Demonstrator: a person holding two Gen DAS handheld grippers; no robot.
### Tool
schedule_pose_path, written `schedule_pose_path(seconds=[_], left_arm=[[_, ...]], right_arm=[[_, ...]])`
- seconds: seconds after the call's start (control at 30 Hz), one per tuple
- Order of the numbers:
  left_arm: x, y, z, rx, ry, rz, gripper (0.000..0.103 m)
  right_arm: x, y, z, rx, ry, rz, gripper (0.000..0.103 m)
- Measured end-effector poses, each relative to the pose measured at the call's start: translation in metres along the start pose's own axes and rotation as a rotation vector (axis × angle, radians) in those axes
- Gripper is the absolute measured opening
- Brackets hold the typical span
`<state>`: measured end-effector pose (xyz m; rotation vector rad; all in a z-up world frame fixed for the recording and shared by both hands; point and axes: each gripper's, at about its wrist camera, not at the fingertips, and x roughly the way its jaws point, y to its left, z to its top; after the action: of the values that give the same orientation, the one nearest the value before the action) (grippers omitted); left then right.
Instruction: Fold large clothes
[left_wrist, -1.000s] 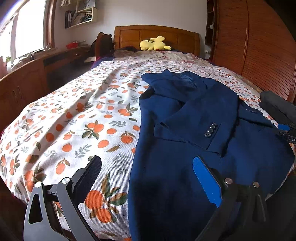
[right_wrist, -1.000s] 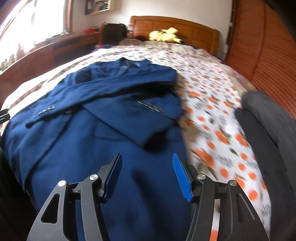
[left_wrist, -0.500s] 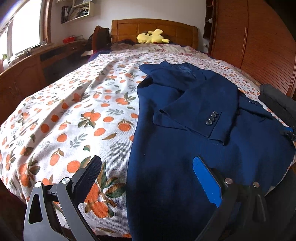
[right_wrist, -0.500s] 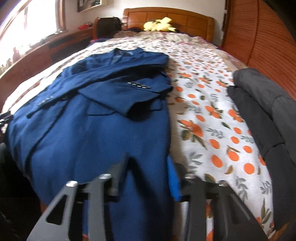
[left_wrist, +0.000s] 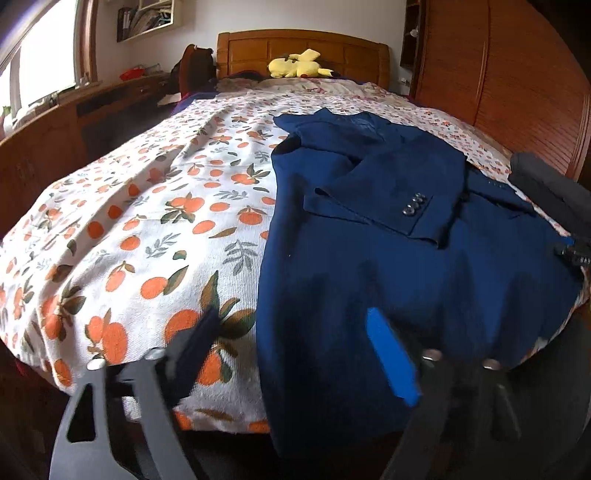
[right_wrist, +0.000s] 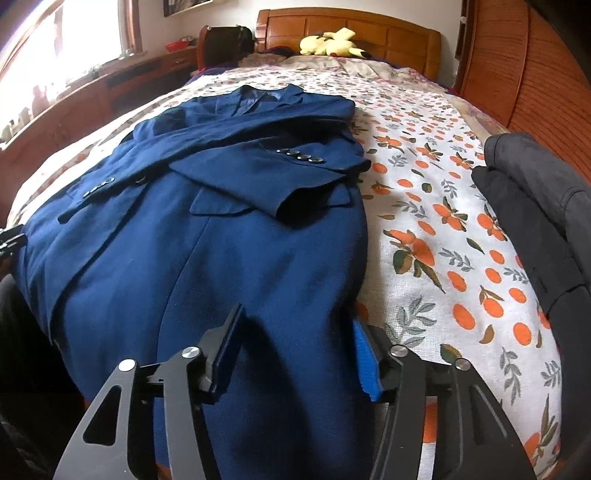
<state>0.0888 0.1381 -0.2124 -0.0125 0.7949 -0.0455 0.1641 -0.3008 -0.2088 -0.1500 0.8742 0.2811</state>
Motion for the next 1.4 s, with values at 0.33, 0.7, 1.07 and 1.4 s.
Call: schedule_pose_path(seconds=[0.33, 0.7, 1.07, 1.4], left_arm=[[-0.001, 0.004, -0.003, 0.002, 0.0, -0.015, 0.062], [-0.005, 0.006, 0.005, -0.026, 0.003, -0.075, 0.008], [-0.057, -0.015, 0.075, -0.022, -0.145, -0.153, 0.001], [-0.151, -0.051, 0.199, 0.031, -0.382, -0.175, 0.001]], right_arm=[[0.001, 0.001, -0.002, -0.014, -0.016, 0.0, 0.055], [-0.005, 0.001, 0.001, -0.01, -0.012, 0.007, 0.017], [-0.048, 0.003, 0.042, 0.02, -0.128, 0.108, 0.005], [-0.154, 0.024, 0.135, -0.003, -0.426, 0.11, 0.004]])
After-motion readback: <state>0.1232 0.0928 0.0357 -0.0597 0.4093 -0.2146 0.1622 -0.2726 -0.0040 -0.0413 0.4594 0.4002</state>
